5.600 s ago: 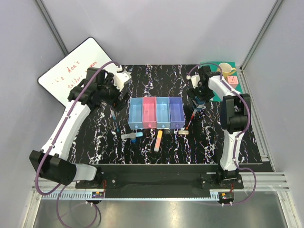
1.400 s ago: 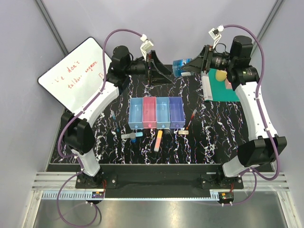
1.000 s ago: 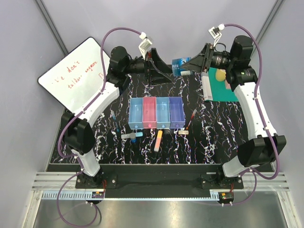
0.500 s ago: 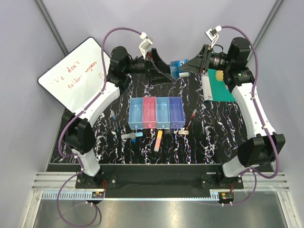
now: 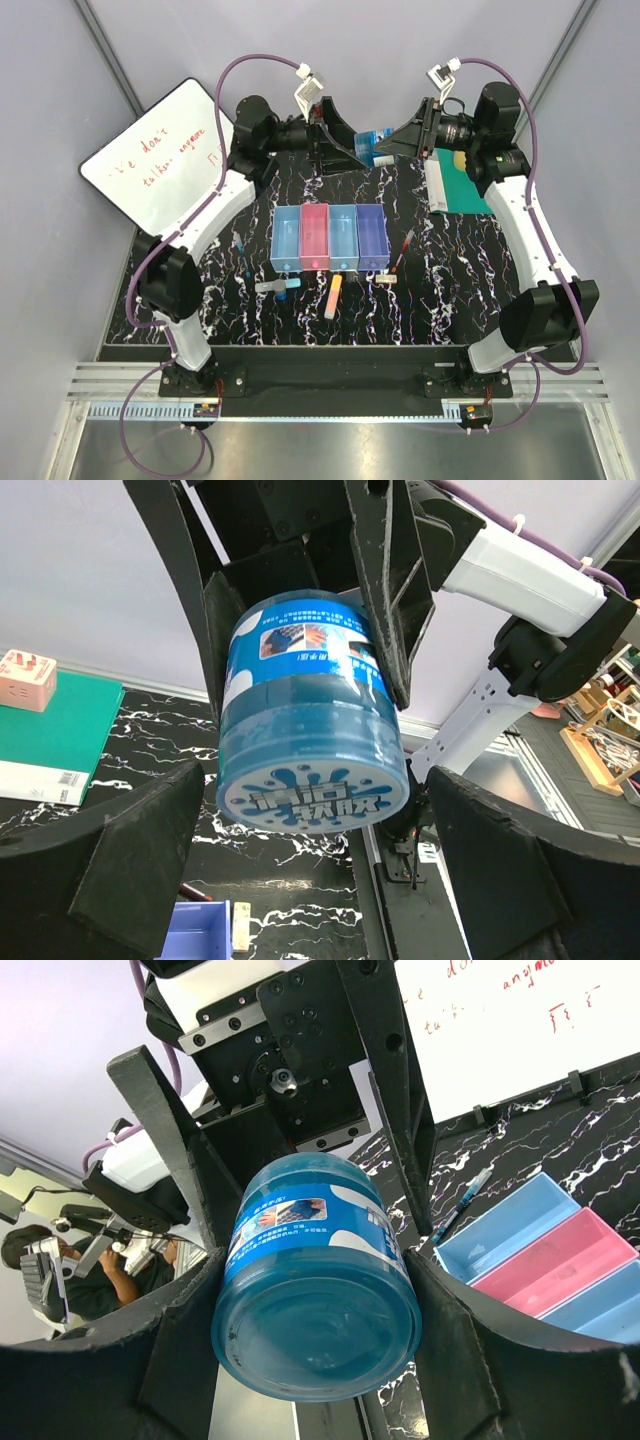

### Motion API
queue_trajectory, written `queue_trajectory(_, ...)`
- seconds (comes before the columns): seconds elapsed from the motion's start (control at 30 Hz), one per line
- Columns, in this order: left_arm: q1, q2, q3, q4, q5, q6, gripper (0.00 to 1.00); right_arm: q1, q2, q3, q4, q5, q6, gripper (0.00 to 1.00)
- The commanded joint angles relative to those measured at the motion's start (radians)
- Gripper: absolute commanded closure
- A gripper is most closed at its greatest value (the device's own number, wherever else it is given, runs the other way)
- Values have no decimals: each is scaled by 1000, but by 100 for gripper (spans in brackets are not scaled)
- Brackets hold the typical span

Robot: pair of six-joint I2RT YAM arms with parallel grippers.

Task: Sort the stationery into containers
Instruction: Place the stationery in the storage box.

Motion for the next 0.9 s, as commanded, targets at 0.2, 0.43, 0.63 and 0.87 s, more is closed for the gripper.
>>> queue_trajectory(0.2,-9,2,54,74,-17,-12,1,11,-34,-6,78,5,21,100)
queue_trajectory(0.43,-9,2,68,83,-33,-16,1,11,-50,-39,113,13,30,100)
queue_trajectory(0.63,-9,11,85,97,-44,-32,1,11,-53,-60,144,19,56,100)
queue_trajectory(0.87,-9,8,77,97,-44,-29,1,-7,-43,-85,321,38,230,100)
